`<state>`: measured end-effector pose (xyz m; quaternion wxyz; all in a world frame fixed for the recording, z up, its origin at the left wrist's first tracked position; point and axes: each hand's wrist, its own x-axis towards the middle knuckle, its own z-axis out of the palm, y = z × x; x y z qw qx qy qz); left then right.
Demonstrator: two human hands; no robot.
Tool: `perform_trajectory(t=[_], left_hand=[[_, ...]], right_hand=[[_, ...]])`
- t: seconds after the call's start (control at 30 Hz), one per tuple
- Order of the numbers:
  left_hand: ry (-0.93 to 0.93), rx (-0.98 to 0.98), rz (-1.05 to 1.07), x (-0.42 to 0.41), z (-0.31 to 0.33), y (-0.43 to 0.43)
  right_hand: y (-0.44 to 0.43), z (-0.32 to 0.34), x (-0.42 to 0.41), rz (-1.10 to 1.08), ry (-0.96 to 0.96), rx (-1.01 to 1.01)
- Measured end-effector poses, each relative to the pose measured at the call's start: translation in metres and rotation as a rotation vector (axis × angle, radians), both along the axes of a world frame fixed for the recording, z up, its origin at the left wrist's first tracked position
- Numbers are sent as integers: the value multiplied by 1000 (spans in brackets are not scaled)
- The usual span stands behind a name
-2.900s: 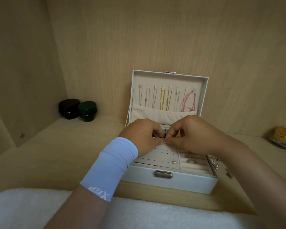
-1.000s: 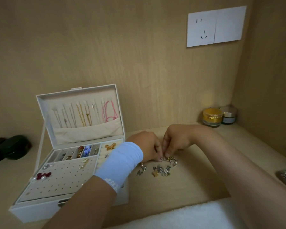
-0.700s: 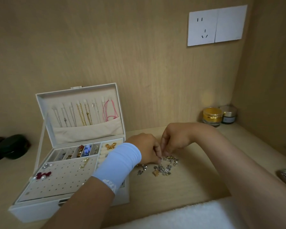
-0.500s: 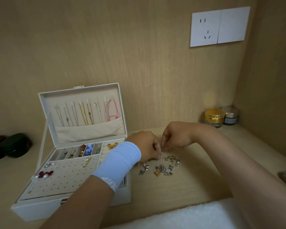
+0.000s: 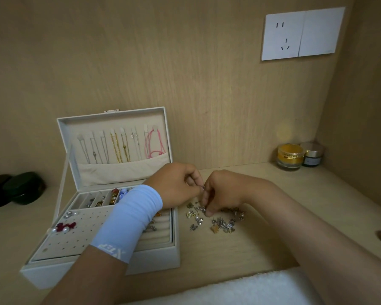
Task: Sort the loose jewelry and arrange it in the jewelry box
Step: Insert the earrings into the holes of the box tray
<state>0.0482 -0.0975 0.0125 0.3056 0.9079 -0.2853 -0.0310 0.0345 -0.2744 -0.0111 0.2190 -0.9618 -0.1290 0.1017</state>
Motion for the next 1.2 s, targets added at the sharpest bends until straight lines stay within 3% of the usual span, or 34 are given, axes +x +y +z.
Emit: perform_trajectory(t=[0.3, 0.67, 1.0, 1.2], left_hand=[[47, -103, -26, -2, 0, 7], [3, -130, -37, -14, 23, 50], [-44, -94, 165, -43, 22, 170], [8, -86, 91, -48, 12, 181]], right_hand=[[-8, 8, 0, -3, -20, 2], [3, 27, -10, -20, -15, 337], [75, 57, -45, 87, -85, 578], [129, 70, -44, 108, -131, 600]])
